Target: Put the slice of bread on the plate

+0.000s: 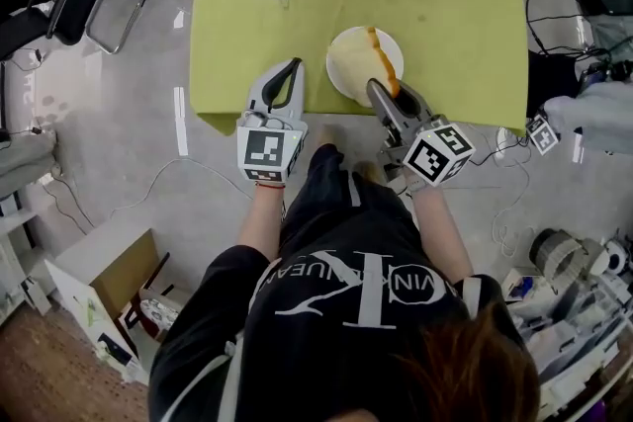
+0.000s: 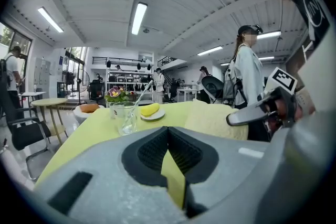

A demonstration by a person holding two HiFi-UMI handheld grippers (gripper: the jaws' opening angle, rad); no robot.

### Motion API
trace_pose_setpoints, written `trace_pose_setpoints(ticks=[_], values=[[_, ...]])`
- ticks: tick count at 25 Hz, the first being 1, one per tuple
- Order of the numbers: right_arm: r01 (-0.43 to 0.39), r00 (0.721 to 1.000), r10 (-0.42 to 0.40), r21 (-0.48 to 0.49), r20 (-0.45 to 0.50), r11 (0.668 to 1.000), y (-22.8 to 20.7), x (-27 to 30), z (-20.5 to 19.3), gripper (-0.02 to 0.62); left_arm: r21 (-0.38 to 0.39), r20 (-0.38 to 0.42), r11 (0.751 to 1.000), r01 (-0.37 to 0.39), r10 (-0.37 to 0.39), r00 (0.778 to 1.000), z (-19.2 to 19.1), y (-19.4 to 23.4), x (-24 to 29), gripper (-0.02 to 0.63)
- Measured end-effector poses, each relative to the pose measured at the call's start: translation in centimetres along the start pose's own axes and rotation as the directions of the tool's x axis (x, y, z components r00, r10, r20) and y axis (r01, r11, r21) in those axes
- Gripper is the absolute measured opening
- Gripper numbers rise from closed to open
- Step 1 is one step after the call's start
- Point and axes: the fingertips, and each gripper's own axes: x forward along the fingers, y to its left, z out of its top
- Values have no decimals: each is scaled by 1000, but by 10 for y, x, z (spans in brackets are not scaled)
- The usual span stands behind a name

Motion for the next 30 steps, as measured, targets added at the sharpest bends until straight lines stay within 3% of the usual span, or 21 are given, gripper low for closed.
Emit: trace_pose_setpoints(ticks=[6,12,19,26,30], values=[[38,999,-38,103,0,994,-10,10,-7,100,0,-13,999,35,-35,999,-4,7,10,0],[91,996,-89,131,-22,987,-22,11,-11,100,5,-7,998,56,-56,998,0,14,18,2],[215,972,-212,20,-98,976,-37,14,-15,134,-2,-3,997,81,-81,997,0,18,23,1],[328,929,-345,-137,-136,935,-54,14,-14,218,0,-9,994,110,-110,994,-4,18,24,2],[351,911,-381,-187,-160,917,-63,11,-16,249,-20,-12,994,110,-111,994,-6,15,22,0]])
